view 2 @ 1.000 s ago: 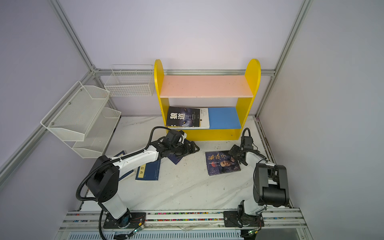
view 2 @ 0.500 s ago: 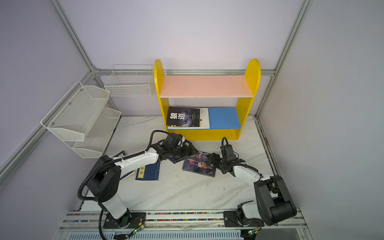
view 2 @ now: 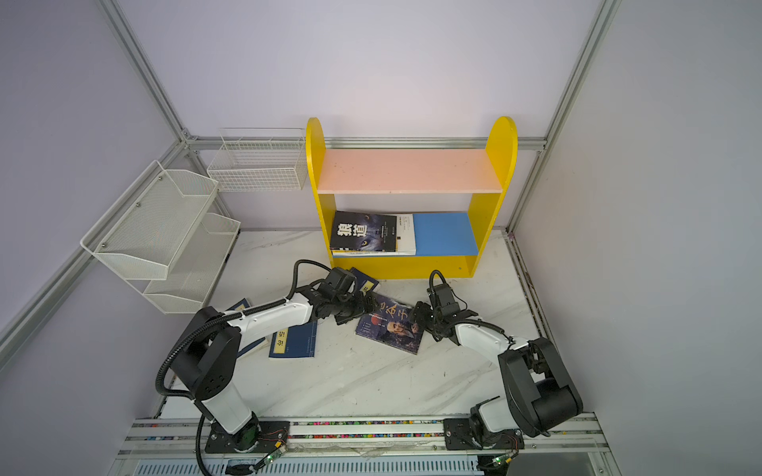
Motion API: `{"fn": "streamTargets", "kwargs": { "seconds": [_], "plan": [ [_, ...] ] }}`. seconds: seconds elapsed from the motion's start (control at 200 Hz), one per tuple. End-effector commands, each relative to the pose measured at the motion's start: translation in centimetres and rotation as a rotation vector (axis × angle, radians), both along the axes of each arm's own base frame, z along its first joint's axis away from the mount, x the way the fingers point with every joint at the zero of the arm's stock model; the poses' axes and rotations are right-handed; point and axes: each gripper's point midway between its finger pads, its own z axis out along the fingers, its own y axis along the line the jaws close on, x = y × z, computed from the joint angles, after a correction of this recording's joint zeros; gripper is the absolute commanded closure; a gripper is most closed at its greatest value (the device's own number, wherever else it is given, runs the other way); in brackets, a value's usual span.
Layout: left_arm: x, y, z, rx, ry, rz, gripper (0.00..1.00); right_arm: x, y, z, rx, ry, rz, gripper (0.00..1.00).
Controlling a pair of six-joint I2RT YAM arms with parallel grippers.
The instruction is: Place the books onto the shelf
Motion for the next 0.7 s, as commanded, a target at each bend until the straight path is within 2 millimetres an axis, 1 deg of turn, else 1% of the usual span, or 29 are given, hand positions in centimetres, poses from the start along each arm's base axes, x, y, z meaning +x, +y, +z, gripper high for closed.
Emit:
{"fn": "streamTargets", "kwargs": {
  "seconds": [0.0, 0.1, 0.17, 0.39, 0.465, 0.555, 0.63, 0.695],
  "plan": [
    [-0.2, 1.6, -2.2, 0.088, 0.004, -0.003, 0.02, -1.3, -0.4, -0.9, -0.02, 0.034, -0.03, 0.25],
    [-0.2, 1.8, -3.1, 0.111, 0.005, -0.011, 0.01, -1.2, 0.0, -1.3, -0.007, 0.031, -0.025, 0.25],
    [-0.2, 1.4, -3.5, 0.107, 0.007, -0.031, 0.01, -0.8, 0.3, -1.5, 0.001, 0.025, -0.023, 0.25],
    [-0.9, -0.5, -5.3, 0.111, 0.043, -0.081, 0.03, 2.0, 1.0, -1.4, -0.047, 0.001, -0.005, 0.26],
    [-1.2, -1.3, -5.2, 0.096, 0.038, -0.097, 0.03, 2.6, 1.0, -1.6, -0.072, 0.007, 0.002, 0.26],
    [-1.1, -2.3, -4.7, 0.05, 0.017, -0.114, 0.04, 3.1, 1.2, -1.9, -0.086, 0.011, 0.016, 0.26],
    [-0.8, -3.2, -3.8, 0.002, -0.017, -0.136, 0.06, 3.0, 1.2, -2.5, -0.091, 0.025, 0.022, 0.26],
    [-0.3, -4.0, -2.8, -0.053, -0.048, -0.147, 0.09, 2.8, 1.1, -3.4, -0.103, 0.044, 0.025, 0.28]
  ]
}}
